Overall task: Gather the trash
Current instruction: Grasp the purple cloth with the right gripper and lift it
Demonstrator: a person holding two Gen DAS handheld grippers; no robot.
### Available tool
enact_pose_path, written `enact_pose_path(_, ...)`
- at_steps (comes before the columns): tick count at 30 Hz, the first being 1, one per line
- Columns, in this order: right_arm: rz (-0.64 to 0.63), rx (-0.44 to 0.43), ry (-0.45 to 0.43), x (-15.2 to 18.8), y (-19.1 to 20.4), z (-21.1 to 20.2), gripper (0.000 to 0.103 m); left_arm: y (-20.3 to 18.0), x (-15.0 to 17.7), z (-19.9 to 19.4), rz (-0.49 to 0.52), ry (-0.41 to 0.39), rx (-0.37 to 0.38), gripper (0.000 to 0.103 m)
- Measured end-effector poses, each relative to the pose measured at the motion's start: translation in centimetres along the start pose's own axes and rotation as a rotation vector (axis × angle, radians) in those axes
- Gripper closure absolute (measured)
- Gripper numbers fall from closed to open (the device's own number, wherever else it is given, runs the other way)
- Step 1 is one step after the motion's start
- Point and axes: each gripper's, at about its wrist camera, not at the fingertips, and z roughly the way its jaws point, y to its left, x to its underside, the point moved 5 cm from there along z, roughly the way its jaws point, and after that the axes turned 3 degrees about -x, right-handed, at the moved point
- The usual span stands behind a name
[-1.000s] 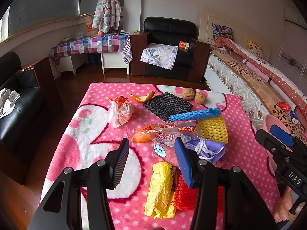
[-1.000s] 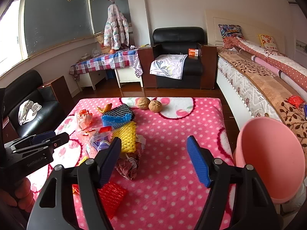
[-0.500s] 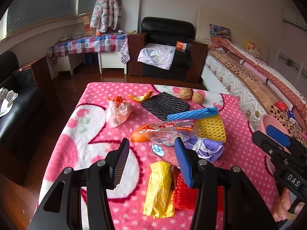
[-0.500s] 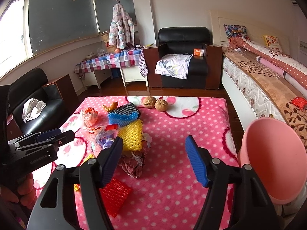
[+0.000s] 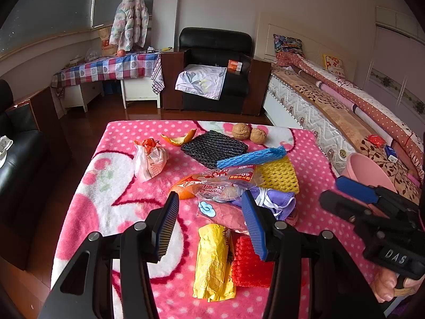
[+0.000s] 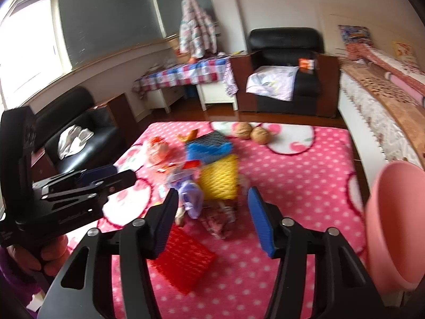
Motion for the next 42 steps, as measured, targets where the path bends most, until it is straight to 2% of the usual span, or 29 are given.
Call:
enact_pose_path(4, -0.013, -0.062, 0.054, 0.3, 1.2, 1.7, 0.062, 0.1, 0.1, 0.1, 0.003, 0.004, 0.008, 0.054)
enact_pose_path(8, -0.026, -0.074, 0.087, 0.5, 2.1, 3.1, 0.069, 0.3, 0.2, 0.4, 0.000, 0.011, 0.025, 0.054)
enact_pose_path(12, -0.002, -0.087, 0.125, 0.7, 1.9, 4.5, 0.091, 0.2, 0.3, 0.9, 0.007, 0.021, 0.050, 0.059)
enact_pose_path(24, 0.033, -0.121, 0.126, 0.8, 0.8, 2.8, 0.094, -1.7, -1.4, 2.1, 0.026, 0.037, 0.151, 0.060)
enact_pose_path(29, 0.047, -0.130, 0.119, 1.1, 0.4, 1.4, 0.094, -3.0, -2.5, 2.4, 0.094, 0.018, 0.157, 0.060)
enact_pose_path(37, 0.095, -0.104, 0.075, 0.9, -1.9, -1.9, 0.094, -3.4, -1.9, 4.7, 0.157, 0.044, 0.112, 0.059)
enact_pose_path(42, 0.125, -0.075, 0.045, 0.9, -3.3, -3.6, 0.094, -4.0, -1.5, 6.0, 0.197, 0.069, 0.118, 0.057)
